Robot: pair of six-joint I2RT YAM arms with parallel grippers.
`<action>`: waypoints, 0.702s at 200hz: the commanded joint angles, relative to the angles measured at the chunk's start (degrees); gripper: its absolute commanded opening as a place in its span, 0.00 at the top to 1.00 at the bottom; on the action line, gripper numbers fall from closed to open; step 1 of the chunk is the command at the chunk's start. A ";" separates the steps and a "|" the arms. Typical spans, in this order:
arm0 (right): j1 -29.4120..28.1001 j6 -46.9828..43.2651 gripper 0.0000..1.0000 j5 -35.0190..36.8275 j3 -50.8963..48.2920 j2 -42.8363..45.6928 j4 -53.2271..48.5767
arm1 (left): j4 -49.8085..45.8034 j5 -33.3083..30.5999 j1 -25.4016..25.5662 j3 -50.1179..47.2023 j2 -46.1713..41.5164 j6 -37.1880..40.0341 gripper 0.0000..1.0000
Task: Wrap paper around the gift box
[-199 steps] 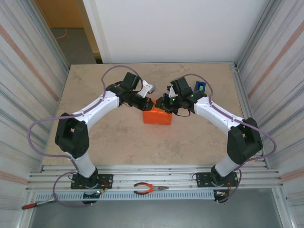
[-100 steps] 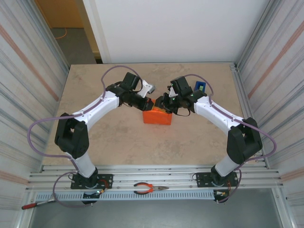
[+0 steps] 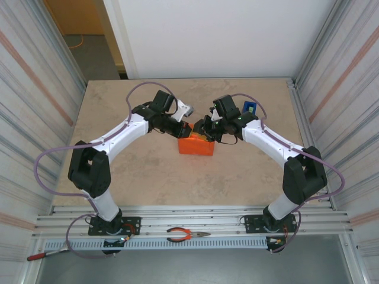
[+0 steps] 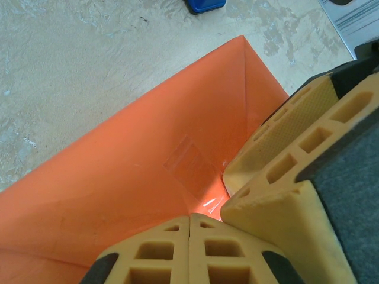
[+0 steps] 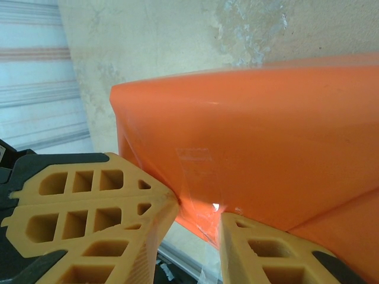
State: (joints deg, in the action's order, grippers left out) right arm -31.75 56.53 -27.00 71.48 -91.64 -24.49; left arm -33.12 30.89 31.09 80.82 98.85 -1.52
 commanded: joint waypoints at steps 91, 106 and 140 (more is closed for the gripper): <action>0.02 2.44 0.53 -1.17 0.09 0.41 -4.16 | -3.25 -2.97 0.14 -2.73 0.20 1.01 1.00; 0.02 2.44 0.52 -1.29 0.04 0.60 -4.17 | -3.14 -2.89 0.16 -2.80 0.23 0.99 1.00; -0.07 2.45 0.50 -1.96 -0.03 0.77 -3.59 | -3.09 -2.99 0.13 -2.82 0.37 1.04 1.00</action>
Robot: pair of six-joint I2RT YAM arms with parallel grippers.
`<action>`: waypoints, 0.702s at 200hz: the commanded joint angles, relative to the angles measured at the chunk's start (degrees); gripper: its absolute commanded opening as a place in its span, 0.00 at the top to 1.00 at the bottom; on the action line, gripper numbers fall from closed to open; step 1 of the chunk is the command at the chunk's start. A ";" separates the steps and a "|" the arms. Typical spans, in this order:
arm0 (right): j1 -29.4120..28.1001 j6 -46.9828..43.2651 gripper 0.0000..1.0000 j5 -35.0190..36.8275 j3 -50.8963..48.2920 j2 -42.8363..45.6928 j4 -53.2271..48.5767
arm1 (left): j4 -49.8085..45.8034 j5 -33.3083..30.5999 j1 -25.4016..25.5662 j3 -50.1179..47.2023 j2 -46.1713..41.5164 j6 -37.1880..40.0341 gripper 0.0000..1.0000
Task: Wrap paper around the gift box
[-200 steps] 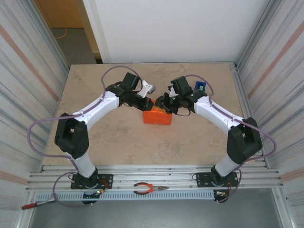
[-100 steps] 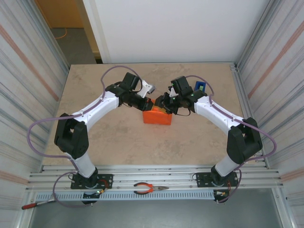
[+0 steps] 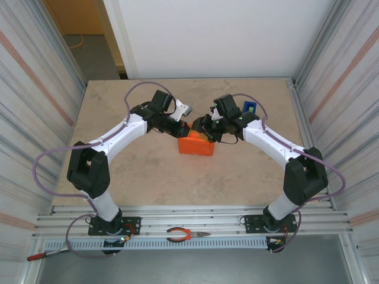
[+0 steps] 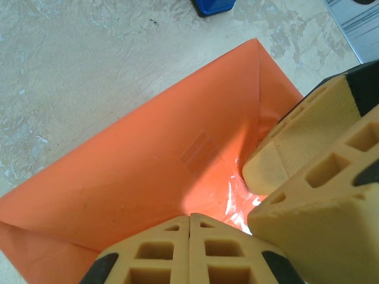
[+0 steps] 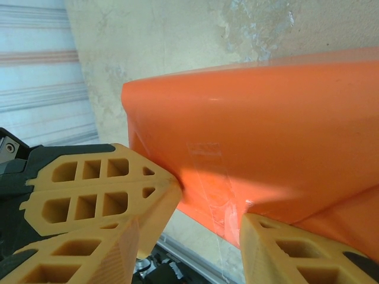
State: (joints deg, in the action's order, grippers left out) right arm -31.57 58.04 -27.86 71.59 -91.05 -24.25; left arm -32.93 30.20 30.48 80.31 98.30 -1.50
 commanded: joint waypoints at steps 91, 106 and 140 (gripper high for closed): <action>2.19 -2.10 0.68 -3.69 0.25 7.99 0.35 | -3.03 -2.32 0.78 -2.64 0.66 0.97 1.00; 4.32 -2.29 0.84 -3.99 -1.20 8.65 1.51 | -3.07 -2.33 0.80 -2.69 0.53 0.97 1.00; 8.43 -2.31 1.00 -6.39 -5.37 8.24 7.81 | -3.05 -2.51 0.74 -2.84 0.40 1.06 1.00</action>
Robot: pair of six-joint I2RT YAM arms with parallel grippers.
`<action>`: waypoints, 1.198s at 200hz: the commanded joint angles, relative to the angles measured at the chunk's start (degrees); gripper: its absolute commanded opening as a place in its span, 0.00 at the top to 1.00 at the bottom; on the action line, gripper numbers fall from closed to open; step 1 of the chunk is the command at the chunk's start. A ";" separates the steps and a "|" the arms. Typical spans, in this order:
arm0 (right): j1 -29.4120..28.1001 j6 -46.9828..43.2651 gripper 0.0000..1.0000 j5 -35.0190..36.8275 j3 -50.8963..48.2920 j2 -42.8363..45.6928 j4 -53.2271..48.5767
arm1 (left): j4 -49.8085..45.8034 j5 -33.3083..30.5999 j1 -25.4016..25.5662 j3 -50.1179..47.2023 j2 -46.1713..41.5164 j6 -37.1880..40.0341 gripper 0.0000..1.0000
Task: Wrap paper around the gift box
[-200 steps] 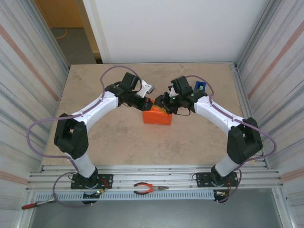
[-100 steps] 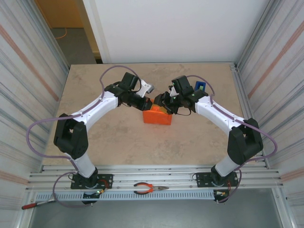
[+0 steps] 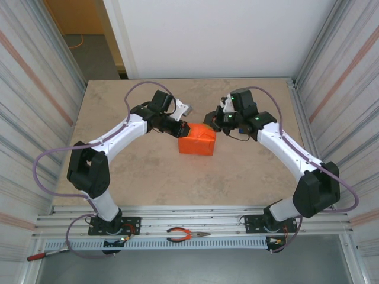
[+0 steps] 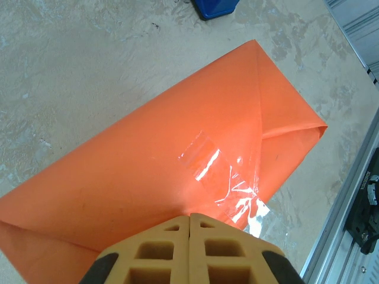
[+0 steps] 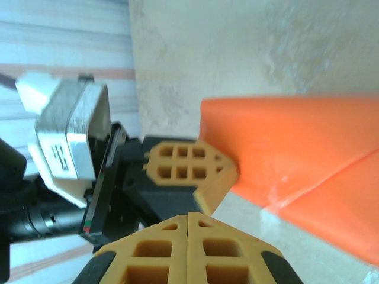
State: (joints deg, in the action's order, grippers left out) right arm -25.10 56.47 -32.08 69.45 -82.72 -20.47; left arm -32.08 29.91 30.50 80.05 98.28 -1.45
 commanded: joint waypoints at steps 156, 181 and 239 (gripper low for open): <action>-0.56 -3.35 1.00 -4.43 -5.68 -8.74 4.42 | -3.61 -2.10 0.78 -2.97 0.44 1.12 1.00; -0.67 -4.07 1.00 -5.34 -3.06 -7.78 4.69 | -3.61 -2.05 0.70 -2.96 0.51 1.06 1.00; -2.14 -4.88 1.00 -5.41 1.83 -9.96 4.39 | -3.49 -2.07 0.71 -2.99 0.51 1.11 1.00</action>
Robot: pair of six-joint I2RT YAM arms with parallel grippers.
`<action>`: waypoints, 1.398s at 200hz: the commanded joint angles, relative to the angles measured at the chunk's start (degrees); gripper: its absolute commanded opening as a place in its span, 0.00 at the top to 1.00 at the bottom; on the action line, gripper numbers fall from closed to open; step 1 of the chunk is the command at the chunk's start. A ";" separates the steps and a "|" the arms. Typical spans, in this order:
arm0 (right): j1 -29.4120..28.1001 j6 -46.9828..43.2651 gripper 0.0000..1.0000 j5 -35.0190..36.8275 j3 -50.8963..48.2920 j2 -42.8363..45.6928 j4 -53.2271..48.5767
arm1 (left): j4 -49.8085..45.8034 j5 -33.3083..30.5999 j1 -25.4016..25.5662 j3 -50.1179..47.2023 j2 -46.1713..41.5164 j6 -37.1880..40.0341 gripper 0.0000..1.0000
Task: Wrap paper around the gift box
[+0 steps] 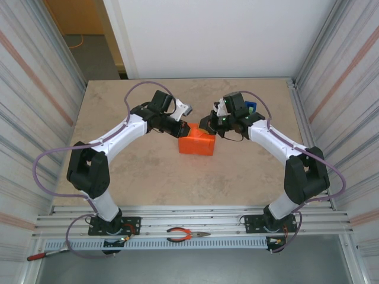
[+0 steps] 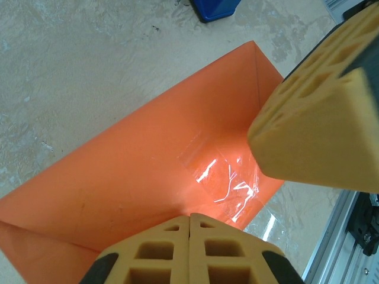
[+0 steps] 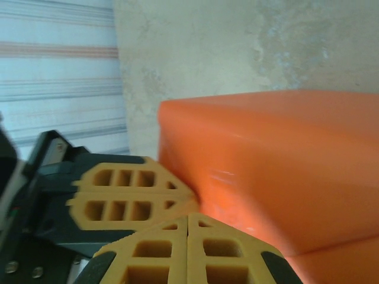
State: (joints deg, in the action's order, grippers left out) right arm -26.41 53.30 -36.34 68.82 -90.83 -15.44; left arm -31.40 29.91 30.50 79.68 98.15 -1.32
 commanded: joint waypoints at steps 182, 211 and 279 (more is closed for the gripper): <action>-2.15 -6.07 1.00 -1.73 1.33 -3.95 -5.53 | -4.06 -2.07 0.78 -3.04 0.64 1.00 1.00; -2.46 -5.99 1.00 -1.37 0.37 -3.00 -5.71 | -4.04 -2.10 0.71 -2.98 0.52 1.04 1.00; -4.15 -5.68 1.00 -0.15 -1.57 -0.54 -6.42 | -3.90 -2.08 0.72 -3.12 0.52 0.99 1.00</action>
State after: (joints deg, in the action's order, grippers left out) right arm -29.23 48.80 -37.15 68.75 -93.69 -18.44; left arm -31.00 30.00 30.50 79.02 97.76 -1.32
